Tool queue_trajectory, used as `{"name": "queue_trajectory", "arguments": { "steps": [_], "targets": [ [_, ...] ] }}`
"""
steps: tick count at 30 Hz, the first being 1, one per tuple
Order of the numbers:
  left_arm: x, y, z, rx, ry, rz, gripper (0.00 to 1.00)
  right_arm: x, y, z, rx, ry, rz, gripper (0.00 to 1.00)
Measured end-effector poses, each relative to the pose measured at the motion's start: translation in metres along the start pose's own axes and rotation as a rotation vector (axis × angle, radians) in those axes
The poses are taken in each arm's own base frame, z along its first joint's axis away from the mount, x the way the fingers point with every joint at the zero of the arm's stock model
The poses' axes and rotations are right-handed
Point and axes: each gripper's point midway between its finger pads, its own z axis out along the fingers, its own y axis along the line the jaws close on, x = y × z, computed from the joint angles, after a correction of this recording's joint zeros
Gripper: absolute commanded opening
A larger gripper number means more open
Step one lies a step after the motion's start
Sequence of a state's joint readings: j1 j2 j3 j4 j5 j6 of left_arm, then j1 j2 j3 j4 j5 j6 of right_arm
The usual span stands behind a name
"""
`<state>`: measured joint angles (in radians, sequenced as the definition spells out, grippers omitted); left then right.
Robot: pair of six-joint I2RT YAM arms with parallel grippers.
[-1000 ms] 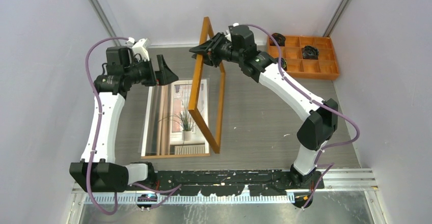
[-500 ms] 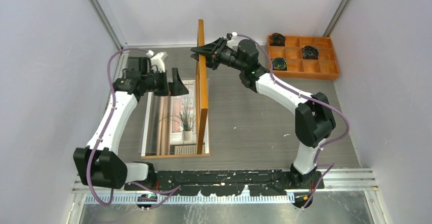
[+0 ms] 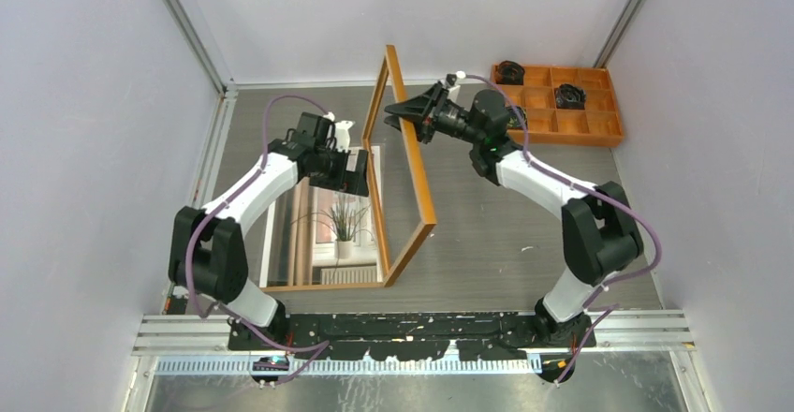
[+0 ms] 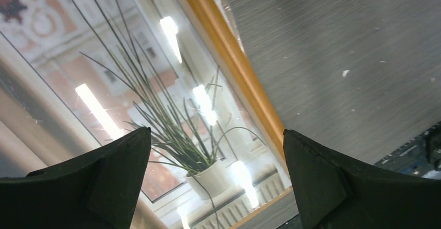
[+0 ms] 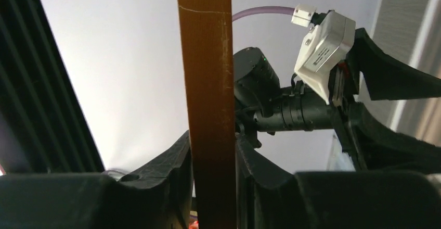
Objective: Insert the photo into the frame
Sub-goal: Turn over the photo frame at the center of the board.
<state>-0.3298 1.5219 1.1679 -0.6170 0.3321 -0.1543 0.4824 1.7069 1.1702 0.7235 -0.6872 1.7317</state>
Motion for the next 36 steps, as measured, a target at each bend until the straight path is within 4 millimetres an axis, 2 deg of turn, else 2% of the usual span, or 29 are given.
{"name": "queue_trajectory", "arguments": {
  "steps": [4, 8, 12, 16, 18, 21, 29, 32, 36],
  "targets": [
    [0.009, 0.017, 0.015, -0.055, 0.051, 0.022, 0.98, -0.009, -0.011, -0.026, 0.124, -0.044, -0.072, 0.44],
    [0.01, 0.029, 0.019, -0.105, 0.056, 0.068, 0.96, -0.024, -0.028, -0.054, 0.289, -0.111, -0.174, 0.44],
    [0.009, 0.045, 0.024, -0.167, 0.049, 0.123, 0.95, -0.028, -0.058, -0.083, 0.457, -0.133, -0.221, 0.38],
    [0.019, 0.065, 0.036, -0.234, 0.086, 0.171, 0.94, -0.033, -0.088, -0.104, 0.596, -0.144, -0.262, 0.26],
    [0.024, 0.073, 0.04, -0.261, 0.109, 0.191, 0.94, -0.03, -0.105, -0.116, 0.669, -0.137, -0.249, 0.19],
    [0.029, 0.08, 0.042, -0.285, 0.127, 0.214, 0.94, -0.026, -0.121, -0.128, 0.745, -0.125, -0.247, 0.15],
    [0.029, 0.083, 0.04, -0.292, 0.135, 0.243, 0.96, -0.032, -0.15, -0.163, 0.944, -0.145, -0.327, 0.1],
    [0.024, 0.078, 0.037, -0.271, 0.124, 0.241, 0.97, -0.033, -0.15, -0.177, 1.003, -0.167, -0.378, 0.04],
    [0.005, 0.068, 0.024, -0.241, 0.073, 0.248, 1.0, -0.031, -0.148, -0.2, 1.052, -0.219, -0.481, 0.02]
  ]
}}
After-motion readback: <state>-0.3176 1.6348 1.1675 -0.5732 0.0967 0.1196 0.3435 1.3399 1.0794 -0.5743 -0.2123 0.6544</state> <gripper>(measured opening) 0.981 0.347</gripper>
